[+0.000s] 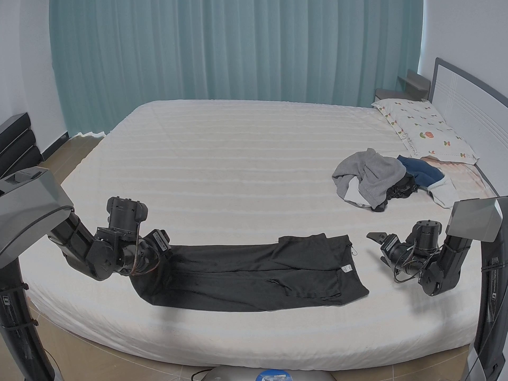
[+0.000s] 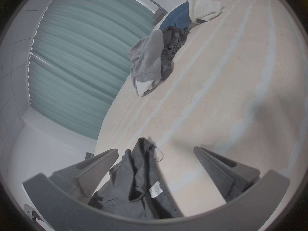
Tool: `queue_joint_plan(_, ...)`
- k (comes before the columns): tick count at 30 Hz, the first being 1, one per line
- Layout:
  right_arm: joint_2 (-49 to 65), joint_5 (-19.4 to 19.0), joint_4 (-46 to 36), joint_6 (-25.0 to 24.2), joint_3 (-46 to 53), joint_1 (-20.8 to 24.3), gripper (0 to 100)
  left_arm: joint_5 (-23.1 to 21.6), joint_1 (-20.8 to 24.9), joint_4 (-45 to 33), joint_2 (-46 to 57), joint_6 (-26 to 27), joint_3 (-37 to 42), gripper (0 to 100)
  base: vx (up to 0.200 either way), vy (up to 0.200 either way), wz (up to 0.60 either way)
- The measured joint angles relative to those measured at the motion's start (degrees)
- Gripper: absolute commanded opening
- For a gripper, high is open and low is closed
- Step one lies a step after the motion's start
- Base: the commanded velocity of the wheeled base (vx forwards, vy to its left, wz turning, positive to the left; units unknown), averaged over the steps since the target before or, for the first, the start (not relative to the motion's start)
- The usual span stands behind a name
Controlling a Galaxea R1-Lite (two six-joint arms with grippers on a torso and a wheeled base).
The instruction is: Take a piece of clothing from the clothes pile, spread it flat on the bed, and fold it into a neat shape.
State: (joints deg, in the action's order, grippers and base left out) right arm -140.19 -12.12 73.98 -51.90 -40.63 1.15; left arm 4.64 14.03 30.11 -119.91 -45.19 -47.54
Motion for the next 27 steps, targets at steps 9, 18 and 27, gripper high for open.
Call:
queue_joint_plan(9, -0.07, 0.02, 0.00, 0.04, 0.12, 0.20, 100, 1.87, 6.58, -11.01, 0.80, -0.90, -8.79, 0, 0.000, -0.200, 0.00)
queue_joint_plan(18, -0.07, 0.02, -0.02, 0.04, 0.20, 0.23, 100, 2.44, 13.09, -20.30, -1.23, -3.19, -20.29, 0, 0.000, -0.200, 0.00)
queue_joint_plan(27, -0.07, 0.02, 0.00, 0.04, 0.21, 0.23, 100, 3.04, 18.15, -26.12, -6.44, -3.39, -29.55, 0, 0.000, -0.111, 0.00)
